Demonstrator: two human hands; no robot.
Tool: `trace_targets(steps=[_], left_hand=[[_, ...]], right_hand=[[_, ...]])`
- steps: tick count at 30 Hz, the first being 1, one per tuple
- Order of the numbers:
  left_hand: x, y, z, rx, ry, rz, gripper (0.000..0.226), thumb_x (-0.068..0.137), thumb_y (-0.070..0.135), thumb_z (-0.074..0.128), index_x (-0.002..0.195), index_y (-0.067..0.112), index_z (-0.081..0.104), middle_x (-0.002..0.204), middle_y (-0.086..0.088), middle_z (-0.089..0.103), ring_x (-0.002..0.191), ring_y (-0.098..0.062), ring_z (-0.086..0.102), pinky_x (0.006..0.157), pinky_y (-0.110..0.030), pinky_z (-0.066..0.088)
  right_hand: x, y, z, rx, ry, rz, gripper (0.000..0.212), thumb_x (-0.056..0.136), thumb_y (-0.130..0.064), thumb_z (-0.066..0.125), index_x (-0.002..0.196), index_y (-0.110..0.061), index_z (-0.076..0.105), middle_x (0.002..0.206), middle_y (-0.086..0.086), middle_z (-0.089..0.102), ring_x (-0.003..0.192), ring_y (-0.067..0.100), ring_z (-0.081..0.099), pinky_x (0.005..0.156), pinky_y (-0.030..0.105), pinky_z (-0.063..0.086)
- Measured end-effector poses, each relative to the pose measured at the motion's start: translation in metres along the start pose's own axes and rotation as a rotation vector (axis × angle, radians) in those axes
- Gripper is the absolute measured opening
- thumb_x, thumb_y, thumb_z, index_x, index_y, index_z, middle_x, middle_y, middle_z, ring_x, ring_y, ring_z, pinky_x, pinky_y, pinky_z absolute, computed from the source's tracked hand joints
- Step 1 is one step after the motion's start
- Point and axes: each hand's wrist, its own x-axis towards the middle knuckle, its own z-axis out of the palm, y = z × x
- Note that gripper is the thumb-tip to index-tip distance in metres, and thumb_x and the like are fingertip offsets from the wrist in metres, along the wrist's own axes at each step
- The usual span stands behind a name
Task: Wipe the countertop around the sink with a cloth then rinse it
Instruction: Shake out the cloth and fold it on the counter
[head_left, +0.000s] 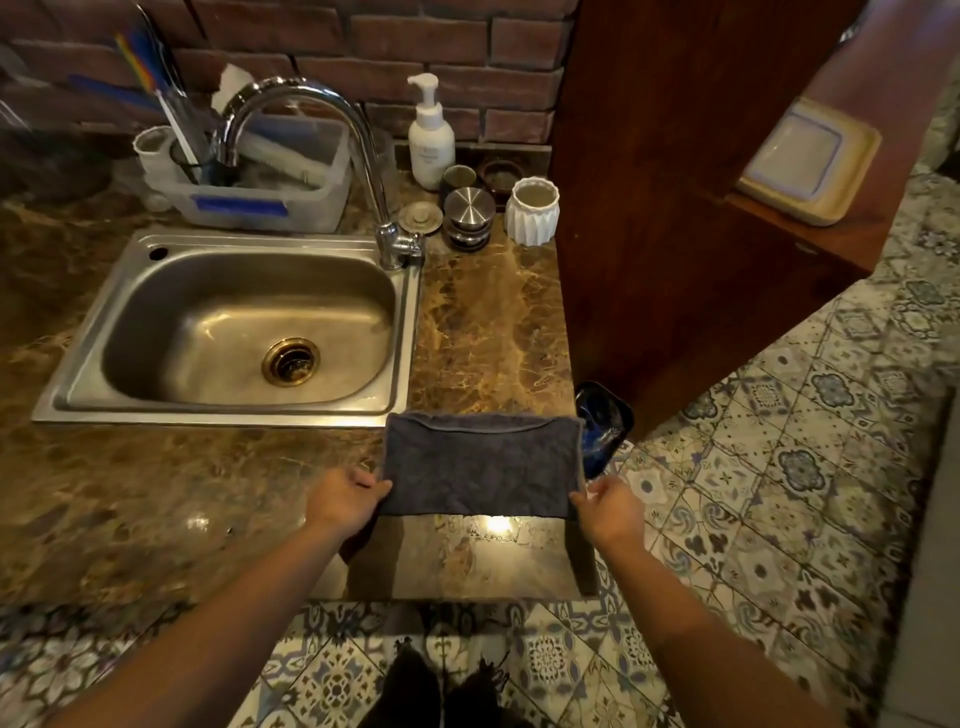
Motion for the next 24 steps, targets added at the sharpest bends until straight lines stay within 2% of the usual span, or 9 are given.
trace_targets(steps=[1, 3, 7, 10, 12, 15, 18, 21, 24], left_hand=[[-0.002, -0.002, 0.002, 0.022, 0.002, -0.008, 0.02, 0.083, 0.029, 0.079, 0.075, 0.015, 0.068, 0.077, -0.008, 0.07, 0.088, -0.034, 0.07, 0.087, -0.047, 0.058], [-0.005, -0.003, 0.005, 0.056, 0.001, -0.036, 0.02, 0.083, 0.025, 0.08, 0.076, 0.013, 0.066, 0.079, -0.008, 0.068, 0.087, -0.03, 0.068, 0.087, -0.045, 0.058], [-0.006, 0.004, 0.008, 0.082, -0.027, -0.081, 0.019, 0.085, 0.018, 0.078, 0.072, 0.011, 0.065, 0.082, -0.012, 0.069, 0.09, -0.031, 0.068, 0.082, -0.045, 0.061], [-0.007, 0.009, 0.006, -0.2, -0.089, -0.204, 0.011, 0.088, 0.002, 0.071, 0.09, 0.005, 0.061, 0.103, -0.018, 0.065, 0.095, -0.035, 0.069, 0.062, -0.042, 0.064], [-0.008, 0.009, 0.001, -0.424, -0.146, -0.299, 0.019, 0.089, -0.006, 0.067, 0.103, 0.003, 0.058, 0.112, -0.019, 0.06, 0.101, -0.035, 0.067, 0.049, -0.033, 0.061], [-0.012, 0.011, -0.009, -0.572, -0.21, -0.406, 0.009, 0.091, -0.01, 0.062, 0.094, -0.002, 0.06, 0.1, -0.018, 0.06, 0.087, -0.029, 0.064, 0.038, -0.027, 0.054], [-0.014, 0.01, -0.01, -0.619, -0.236, -0.428, 0.01, 0.091, -0.012, 0.06, 0.088, -0.003, 0.06, 0.09, -0.017, 0.059, 0.076, -0.024, 0.06, 0.039, -0.026, 0.055], [-0.016, 0.006, -0.008, -0.639, -0.265, -0.449, 0.008, 0.091, -0.011, 0.061, 0.09, -0.003, 0.061, 0.087, -0.016, 0.06, 0.074, -0.022, 0.06, 0.041, -0.027, 0.056], [-0.017, 0.005, -0.01, -0.651, -0.274, -0.445, 0.008, 0.091, -0.01, 0.062, 0.095, -0.003, 0.062, 0.09, -0.018, 0.063, 0.074, -0.023, 0.063, 0.04, -0.026, 0.056]], right_hand=[[-0.002, 0.002, 0.001, 0.013, -0.004, 0.027, 0.018, 0.092, -0.022, 0.071, 0.092, -0.011, 0.056, 0.099, 0.014, 0.065, 0.099, 0.033, 0.064, 0.077, 0.033, 0.046], [-0.002, 0.001, 0.002, 0.031, -0.014, 0.061, 0.024, 0.093, -0.022, 0.07, 0.079, -0.014, 0.052, 0.089, 0.01, 0.061, 0.092, 0.032, 0.062, 0.078, 0.035, 0.048], [0.01, -0.002, 0.0, 0.124, -0.035, 0.126, 0.029, 0.091, -0.016, 0.071, 0.071, -0.015, 0.051, 0.087, 0.012, 0.064, 0.091, 0.033, 0.065, 0.088, 0.047, 0.057], [0.014, 0.0, -0.003, 0.285, -0.087, 0.22, 0.023, 0.091, -0.009, 0.069, 0.078, -0.012, 0.051, 0.091, 0.014, 0.063, 0.093, 0.034, 0.066, 0.084, 0.053, 0.06], [0.013, -0.002, -0.004, 0.376, -0.119, 0.262, 0.023, 0.092, -0.007, 0.068, 0.081, -0.011, 0.049, 0.099, 0.016, 0.064, 0.094, 0.037, 0.069, 0.082, 0.053, 0.061], [0.014, -0.003, -0.007, 0.447, -0.129, 0.264, 0.022, 0.088, 0.0, 0.07, 0.082, -0.009, 0.051, 0.1, 0.019, 0.066, 0.089, 0.034, 0.07, 0.083, 0.051, 0.061], [0.005, -0.014, -0.017, 0.535, -0.119, 0.296, 0.024, 0.086, 0.011, 0.068, 0.08, -0.006, 0.052, 0.09, 0.018, 0.063, 0.081, 0.03, 0.068, 0.086, 0.047, 0.06], [-0.006, -0.034, -0.023, 0.555, -0.094, 0.227, 0.022, 0.087, 0.013, 0.065, 0.081, -0.004, 0.052, 0.088, 0.014, 0.06, 0.08, 0.027, 0.065, 0.078, 0.039, 0.061], [-0.024, -0.069, -0.018, 0.357, 0.003, -0.014, 0.022, 0.086, 0.006, 0.067, 0.081, -0.012, 0.056, 0.096, 0.014, 0.067, 0.081, 0.022, 0.068, 0.081, 0.04, 0.062]])
